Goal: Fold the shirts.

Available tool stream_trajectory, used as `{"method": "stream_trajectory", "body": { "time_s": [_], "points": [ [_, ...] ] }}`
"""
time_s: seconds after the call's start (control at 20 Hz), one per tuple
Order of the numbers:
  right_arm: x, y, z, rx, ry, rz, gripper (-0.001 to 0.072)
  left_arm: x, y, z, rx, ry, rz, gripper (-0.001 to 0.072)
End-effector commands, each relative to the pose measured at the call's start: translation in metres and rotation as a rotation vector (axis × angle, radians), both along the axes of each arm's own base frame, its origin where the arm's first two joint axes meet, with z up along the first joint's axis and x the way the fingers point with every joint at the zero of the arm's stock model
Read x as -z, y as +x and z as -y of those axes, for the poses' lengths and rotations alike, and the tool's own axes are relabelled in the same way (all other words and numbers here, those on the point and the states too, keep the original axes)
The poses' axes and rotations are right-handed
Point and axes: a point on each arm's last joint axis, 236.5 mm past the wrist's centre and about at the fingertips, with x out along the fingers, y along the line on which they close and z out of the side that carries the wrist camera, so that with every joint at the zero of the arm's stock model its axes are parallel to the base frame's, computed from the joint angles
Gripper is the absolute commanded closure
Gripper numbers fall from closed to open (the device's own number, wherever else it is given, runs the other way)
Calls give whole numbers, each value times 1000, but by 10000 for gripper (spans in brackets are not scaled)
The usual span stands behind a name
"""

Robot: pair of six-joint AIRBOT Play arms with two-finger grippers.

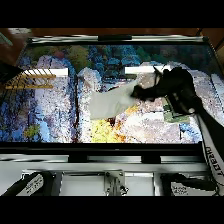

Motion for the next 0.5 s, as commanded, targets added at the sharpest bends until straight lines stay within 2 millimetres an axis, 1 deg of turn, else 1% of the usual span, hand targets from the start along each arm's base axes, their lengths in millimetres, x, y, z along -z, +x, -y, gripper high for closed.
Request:
{"method": "stream_trajectory", "body": {
  "time_s": [0.0, 0.1, 0.2, 0.25, 0.35, 0.4, 0.45],
  "points": [
    [-117, 58, 83, 183, 16, 269, 645, 0, 0, 0, 1, 0, -1, 681],
    [-155, 73, 134, 286, 3, 357, 645, 0, 0, 0, 1, 0, -1, 681],
    [-180, 81, 183, 395, -10, 425, 645, 0, 0, 0, 2, 0, -1, 681],
    [-188, 83, 207, 447, -23, 452, 645, 0, 0, 0, 1, 0, -2, 681],
    [-195, 83, 249, 538, -42, 481, 644, 1, -1, 1, 4, 0, -4, 681],
    [-198, 83, 267, 583, -44, 492, 645, 1, -1, 1, 4, 0, -4, 681],
    [-202, 83, 282, 623, -45, 506, 644, 1, -1, 1, 6, 0, -6, 681]
  ]
}}
